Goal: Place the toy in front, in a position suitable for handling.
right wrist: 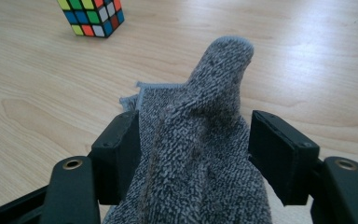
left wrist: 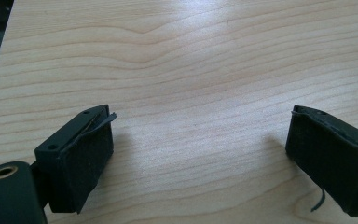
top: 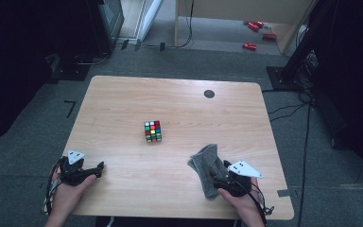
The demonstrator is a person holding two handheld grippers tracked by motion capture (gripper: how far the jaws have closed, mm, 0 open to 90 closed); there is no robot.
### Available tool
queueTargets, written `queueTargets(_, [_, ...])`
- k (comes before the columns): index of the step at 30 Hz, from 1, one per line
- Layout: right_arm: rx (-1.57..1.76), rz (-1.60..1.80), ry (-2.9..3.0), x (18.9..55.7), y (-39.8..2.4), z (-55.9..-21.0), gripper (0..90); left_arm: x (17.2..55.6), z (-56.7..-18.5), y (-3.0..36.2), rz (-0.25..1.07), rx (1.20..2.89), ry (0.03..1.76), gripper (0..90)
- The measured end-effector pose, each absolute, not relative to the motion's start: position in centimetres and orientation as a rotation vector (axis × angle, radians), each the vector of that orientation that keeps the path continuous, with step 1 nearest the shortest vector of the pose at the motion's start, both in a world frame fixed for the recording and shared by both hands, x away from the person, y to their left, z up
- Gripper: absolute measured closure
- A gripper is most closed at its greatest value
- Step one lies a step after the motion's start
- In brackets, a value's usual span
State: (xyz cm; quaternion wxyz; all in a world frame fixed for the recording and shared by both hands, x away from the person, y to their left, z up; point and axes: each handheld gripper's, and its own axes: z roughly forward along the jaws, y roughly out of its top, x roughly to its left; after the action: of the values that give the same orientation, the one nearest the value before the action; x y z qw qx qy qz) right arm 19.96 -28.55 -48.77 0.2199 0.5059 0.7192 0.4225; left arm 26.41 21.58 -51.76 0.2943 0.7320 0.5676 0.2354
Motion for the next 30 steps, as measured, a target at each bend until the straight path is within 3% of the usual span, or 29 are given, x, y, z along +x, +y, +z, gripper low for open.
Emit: queueTargets(30, [1.402,1.033,2.077,21.0,-27.7,-52.2,49.6,26.3,-50.9,20.2,0.578,1.905,1.502,11.4])
